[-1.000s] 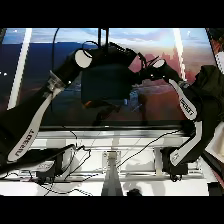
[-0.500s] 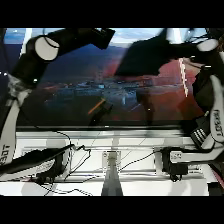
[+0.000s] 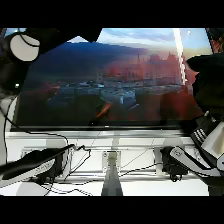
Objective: Fold the clothes and pants, and hang the long-sleeved shirts on hangers.
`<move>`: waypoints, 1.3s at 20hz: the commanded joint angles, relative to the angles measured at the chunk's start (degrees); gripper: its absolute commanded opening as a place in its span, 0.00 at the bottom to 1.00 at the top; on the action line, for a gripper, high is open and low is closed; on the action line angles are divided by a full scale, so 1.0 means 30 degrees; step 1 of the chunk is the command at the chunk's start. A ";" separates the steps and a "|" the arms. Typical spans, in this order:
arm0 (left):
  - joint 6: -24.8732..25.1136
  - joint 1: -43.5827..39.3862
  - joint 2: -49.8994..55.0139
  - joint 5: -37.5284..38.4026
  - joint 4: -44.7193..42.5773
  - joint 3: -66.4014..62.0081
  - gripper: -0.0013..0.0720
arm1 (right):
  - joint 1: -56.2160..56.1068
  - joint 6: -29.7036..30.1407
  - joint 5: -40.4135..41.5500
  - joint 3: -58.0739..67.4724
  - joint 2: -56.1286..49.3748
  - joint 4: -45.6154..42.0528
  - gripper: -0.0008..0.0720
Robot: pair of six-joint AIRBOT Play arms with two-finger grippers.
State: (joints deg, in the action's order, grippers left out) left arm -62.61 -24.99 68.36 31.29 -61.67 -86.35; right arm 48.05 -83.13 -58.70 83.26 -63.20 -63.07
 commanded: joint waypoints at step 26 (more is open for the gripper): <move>0.0007 0.0233 -0.0255 0.0000 -0.0007 -0.0007 0.95 | 0.2557 -0.2936 -1.4294 0.7074 0.0648 -0.2346 0.44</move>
State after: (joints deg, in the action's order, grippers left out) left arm -62.61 -24.32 67.55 31.31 -61.69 -86.35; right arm 56.05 -94.80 -99.81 100.60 -61.23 -78.15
